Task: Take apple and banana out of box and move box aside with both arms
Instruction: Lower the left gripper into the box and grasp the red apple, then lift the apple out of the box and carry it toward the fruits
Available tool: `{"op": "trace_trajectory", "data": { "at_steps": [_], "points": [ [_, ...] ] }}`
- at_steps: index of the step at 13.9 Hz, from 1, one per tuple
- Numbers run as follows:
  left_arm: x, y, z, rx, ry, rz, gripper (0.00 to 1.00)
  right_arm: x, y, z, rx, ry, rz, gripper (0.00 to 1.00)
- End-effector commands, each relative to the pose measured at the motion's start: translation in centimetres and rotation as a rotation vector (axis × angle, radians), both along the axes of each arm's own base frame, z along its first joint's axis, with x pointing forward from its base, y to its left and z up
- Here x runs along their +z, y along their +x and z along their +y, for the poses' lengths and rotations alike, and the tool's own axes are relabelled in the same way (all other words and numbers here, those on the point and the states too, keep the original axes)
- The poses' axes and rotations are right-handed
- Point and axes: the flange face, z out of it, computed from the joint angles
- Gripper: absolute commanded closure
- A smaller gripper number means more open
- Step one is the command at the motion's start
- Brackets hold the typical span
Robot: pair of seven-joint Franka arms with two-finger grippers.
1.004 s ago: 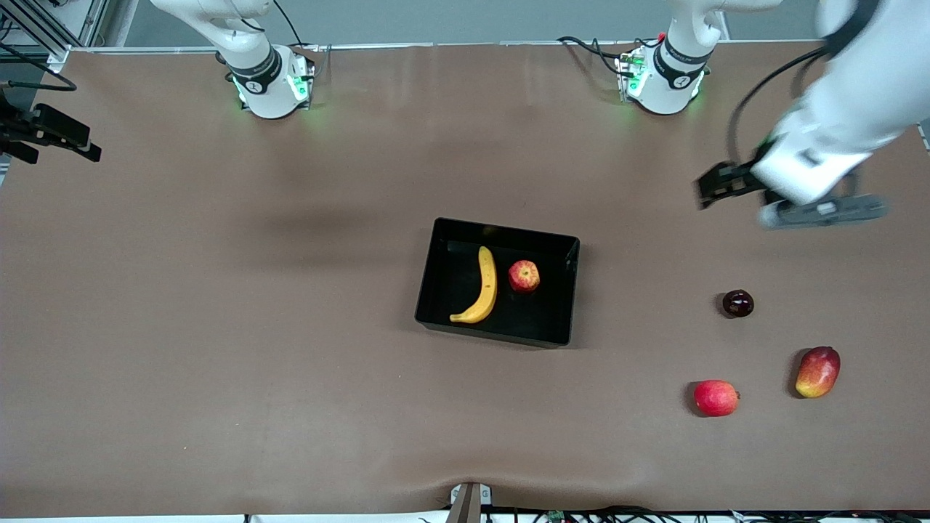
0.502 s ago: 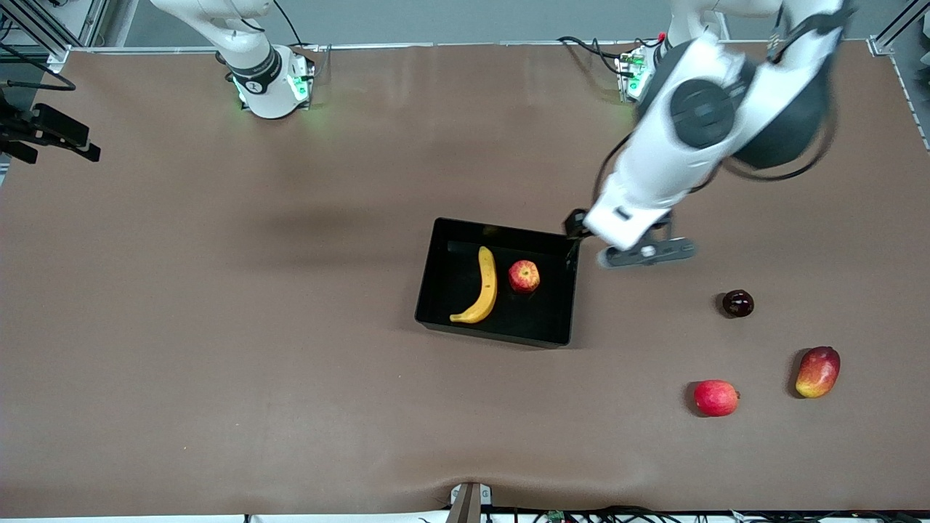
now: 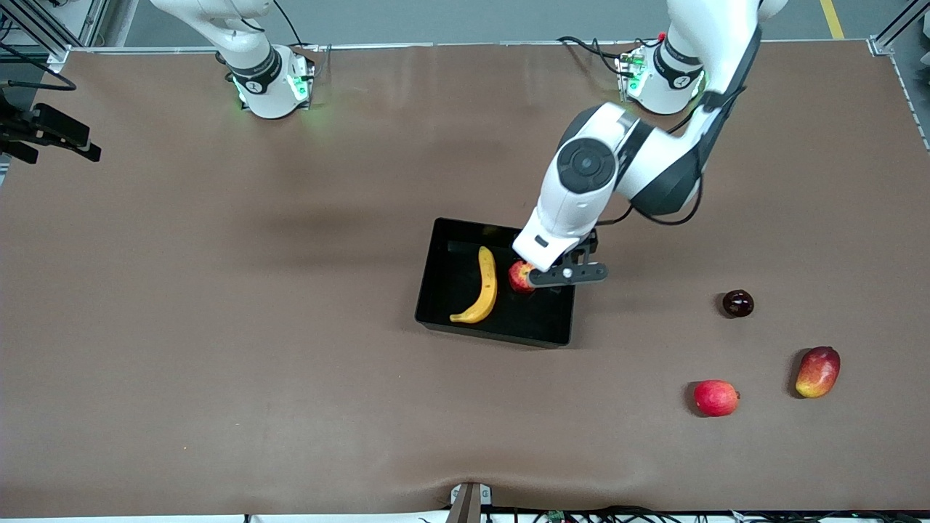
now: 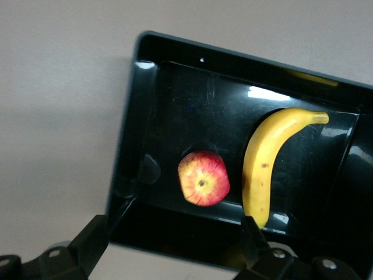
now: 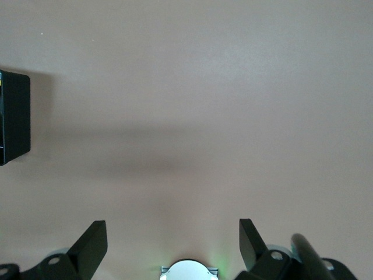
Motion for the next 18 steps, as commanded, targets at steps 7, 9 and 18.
{"op": "trace_trajectory", "data": {
  "at_steps": [7, 9, 18],
  "points": [
    [-11.7, -0.2, -2.1, 0.022, -0.029, -0.009, 0.0, 0.4, 0.2, 0.0, 0.008, 0.005, -0.002, 0.0],
    [-12.9, -0.3, -2.1, 0.021, -0.023, 0.004, 0.0, 0.4, 0.2, 0.1, 0.011, 0.005, -0.002, 0.0],
    [-6.7, 0.1, -1.0, 0.022, -0.005, -0.006, 1.0, 0.4, 0.2, 0.2, 0.013, 0.005, -0.002, 0.0]
  ]
}}
